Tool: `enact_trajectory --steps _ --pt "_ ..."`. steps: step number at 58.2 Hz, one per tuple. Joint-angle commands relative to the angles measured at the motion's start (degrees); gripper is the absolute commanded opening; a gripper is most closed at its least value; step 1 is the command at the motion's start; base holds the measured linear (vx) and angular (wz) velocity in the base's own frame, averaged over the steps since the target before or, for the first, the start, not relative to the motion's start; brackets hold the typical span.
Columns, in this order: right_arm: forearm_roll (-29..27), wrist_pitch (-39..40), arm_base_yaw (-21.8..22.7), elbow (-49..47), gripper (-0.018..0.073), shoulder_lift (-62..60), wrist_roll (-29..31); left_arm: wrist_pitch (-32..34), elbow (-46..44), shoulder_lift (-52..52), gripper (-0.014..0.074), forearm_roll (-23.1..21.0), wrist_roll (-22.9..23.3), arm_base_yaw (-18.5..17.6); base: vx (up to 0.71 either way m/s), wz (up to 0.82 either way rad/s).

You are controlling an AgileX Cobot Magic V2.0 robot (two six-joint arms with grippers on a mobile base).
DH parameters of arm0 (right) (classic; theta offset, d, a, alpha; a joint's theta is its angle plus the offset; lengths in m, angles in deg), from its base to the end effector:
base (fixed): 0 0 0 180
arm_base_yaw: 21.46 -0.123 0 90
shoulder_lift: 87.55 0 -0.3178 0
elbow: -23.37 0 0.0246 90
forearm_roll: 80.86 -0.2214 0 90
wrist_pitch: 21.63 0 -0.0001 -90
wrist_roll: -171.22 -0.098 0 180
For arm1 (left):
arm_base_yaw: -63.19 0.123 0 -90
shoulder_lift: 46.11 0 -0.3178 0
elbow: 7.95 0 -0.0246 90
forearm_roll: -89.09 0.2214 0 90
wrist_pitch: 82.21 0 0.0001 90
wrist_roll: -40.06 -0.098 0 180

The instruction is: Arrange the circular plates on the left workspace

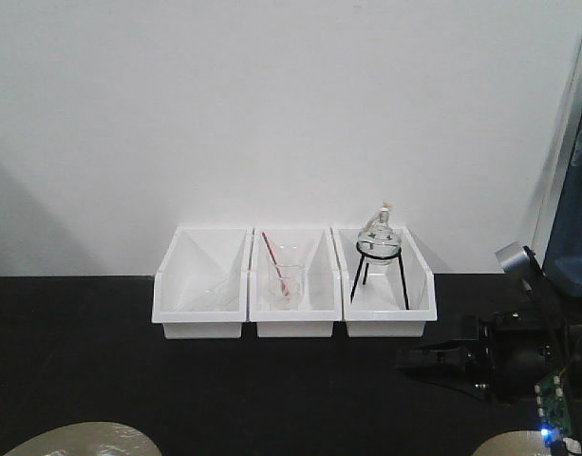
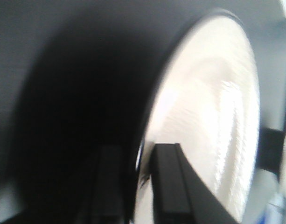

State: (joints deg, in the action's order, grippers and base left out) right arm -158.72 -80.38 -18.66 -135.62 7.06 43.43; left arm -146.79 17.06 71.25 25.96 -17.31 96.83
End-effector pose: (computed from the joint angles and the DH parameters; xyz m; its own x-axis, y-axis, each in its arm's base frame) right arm 0.2776 0.0685 0.3284 -0.8273 0.1852 -0.5304 -0.3611 0.5480 0.7546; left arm 0.2891 0.0975 0.1872 -0.9083 -0.3952 -0.1369 -0.1364 0.5893 -0.7963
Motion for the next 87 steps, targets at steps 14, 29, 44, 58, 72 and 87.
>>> enact_trajectory --steps 14,29,44,58,72,87 --pt "-3.47 -1.23 0.3 -1.83 -0.0004 -2.01 0.83 -7.45 -1.34 -2.22 -0.0006 -8.07 0.3 -0.7 0.0 0.0" --pt "-3.47 -1.23 0.3 -1.83 -0.0004 -2.01 0.83 -7.45 -1.34 -4.5 -0.0003 -16.23 2.3 -3.89 0.0 0.0" --pt "-3.47 -1.29 0.3 -1.83 -0.0004 -2.01 0.83 -6.47 -1.34 -4.71 -0.0001 -34.11 1.92 -16.72 0.0 0.0" --pt "-3.47 -1.29 0.3 -1.83 -0.0004 -2.01 0.83 -2.1 -2.81 -3.48 -0.0001 -39.8 0.5 -25.85 0.0 0.0" --pt "-3.47 -1.23 0.3 -1.83 -0.0004 -2.01 0.83 3.5 -11.61 0.75 -0.0001 -39.96 3.57 -34.31 0.0 0.0" --pt "-3.47 -1.23 0.3 -1.83 -0.0004 -2.01 0.83 5.34 -19.69 6.43 -0.0001 -39.96 6.57 -39.67 0.0 0.0"
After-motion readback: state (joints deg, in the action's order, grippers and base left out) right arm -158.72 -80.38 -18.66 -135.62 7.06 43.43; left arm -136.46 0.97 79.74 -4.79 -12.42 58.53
